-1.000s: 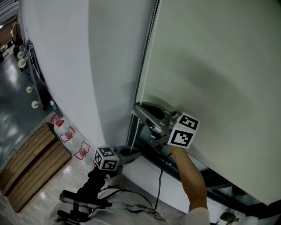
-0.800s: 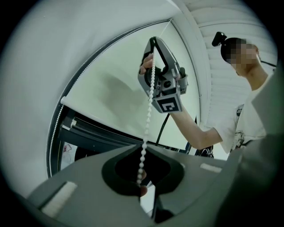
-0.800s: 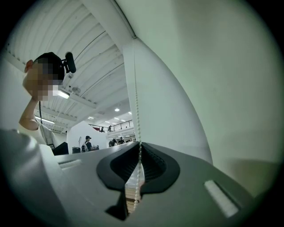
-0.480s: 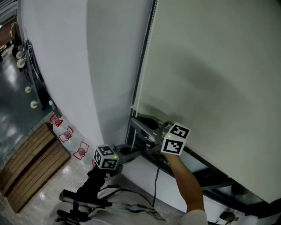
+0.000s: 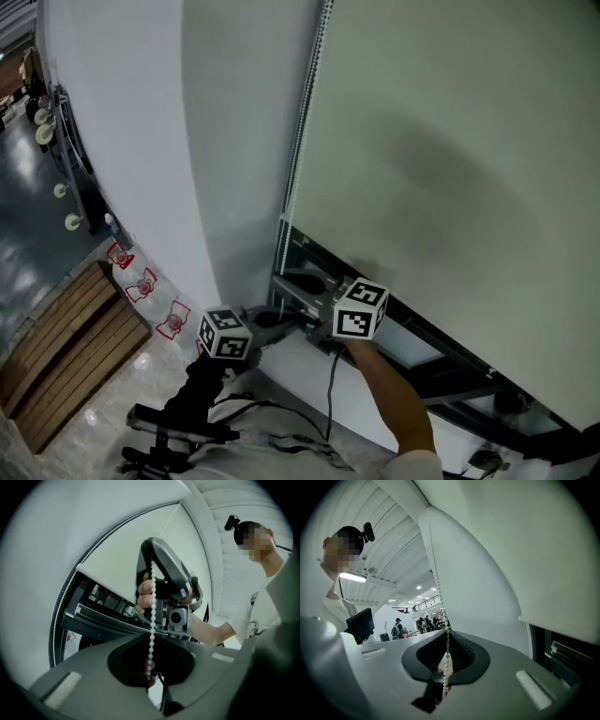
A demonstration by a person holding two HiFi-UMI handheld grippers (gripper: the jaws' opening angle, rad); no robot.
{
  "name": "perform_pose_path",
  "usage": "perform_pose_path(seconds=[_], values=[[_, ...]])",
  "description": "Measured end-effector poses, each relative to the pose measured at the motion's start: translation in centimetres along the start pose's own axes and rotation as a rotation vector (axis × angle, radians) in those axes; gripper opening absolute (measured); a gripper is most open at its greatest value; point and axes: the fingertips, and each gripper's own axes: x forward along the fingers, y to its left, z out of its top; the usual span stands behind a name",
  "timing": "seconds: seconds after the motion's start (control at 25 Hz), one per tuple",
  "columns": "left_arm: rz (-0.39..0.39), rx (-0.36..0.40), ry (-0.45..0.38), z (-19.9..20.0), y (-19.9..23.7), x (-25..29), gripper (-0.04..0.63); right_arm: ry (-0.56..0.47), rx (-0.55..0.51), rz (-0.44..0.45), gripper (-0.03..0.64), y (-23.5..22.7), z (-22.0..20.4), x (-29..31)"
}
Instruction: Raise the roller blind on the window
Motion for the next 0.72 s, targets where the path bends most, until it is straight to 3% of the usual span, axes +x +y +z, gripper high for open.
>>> perform_pose_path(seconds=[0.24, 0.72], values=[[0.002, -0.001, 0.024, -0.8, 0.1, 0.0, -0.002, 0.034, 0.062, -0.007, 0.014, -0.9, -3.3, -0.4], [0.0, 0.007, 0.003, 0.1, 0.1, -0.2, -0.002, 0.042, -0.057, 0.01, 0.018, 0.3, -2.0, -0.4]])
